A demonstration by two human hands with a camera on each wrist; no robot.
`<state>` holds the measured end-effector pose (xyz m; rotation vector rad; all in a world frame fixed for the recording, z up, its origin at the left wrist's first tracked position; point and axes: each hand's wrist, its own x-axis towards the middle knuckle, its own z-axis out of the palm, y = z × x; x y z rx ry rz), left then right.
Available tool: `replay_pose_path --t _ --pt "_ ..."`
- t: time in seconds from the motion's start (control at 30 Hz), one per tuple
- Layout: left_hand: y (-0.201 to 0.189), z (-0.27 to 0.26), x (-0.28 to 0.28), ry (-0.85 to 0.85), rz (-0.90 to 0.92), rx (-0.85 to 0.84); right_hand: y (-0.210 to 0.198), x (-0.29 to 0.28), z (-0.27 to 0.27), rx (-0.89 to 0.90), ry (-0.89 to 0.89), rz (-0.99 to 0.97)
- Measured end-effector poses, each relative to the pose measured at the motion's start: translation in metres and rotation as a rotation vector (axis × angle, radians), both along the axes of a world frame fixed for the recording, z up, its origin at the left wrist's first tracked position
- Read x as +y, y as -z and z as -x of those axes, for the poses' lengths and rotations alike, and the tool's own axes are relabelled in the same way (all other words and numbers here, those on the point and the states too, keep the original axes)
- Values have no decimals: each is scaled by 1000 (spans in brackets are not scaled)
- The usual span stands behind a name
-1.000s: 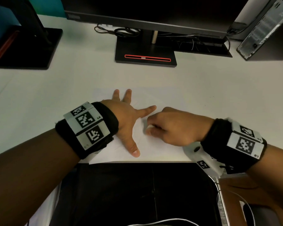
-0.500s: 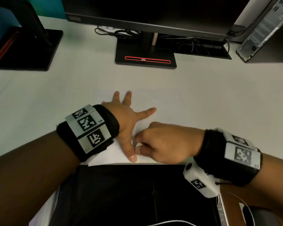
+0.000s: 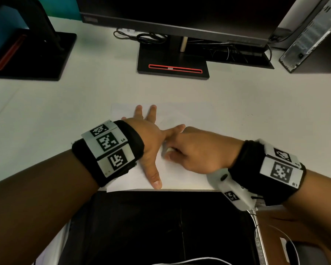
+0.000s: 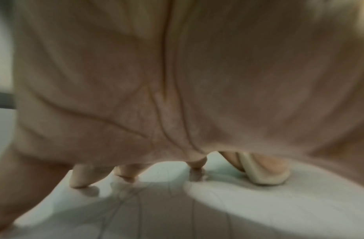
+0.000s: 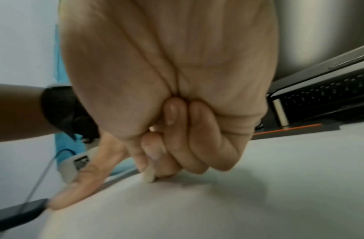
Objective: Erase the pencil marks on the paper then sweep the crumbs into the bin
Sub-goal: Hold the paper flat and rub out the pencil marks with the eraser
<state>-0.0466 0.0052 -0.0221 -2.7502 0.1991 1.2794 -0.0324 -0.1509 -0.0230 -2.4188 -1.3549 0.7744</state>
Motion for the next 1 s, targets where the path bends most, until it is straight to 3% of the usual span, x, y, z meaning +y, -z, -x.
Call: replay_pose_path --t 0.13,0.33,0.5,0.67,0.83,1.0 --pt "3 0 2 28 10 -17 6 2 21 77 -74 49" --pt "4 1 2 10 5 1 10 1 -13 -72 27 31" --pt "6 0 3 32 13 -15 7 -2 7 44 -47 41" --pt "8 0 2 23 -7 -14 9 -6 -21 -95 46 50" --pt "8 0 3 29 13 -26 5 -4 7 30 -48 72" --pt "6 1 2 16 -12 -24 2 -13 -12 -88 29 45"
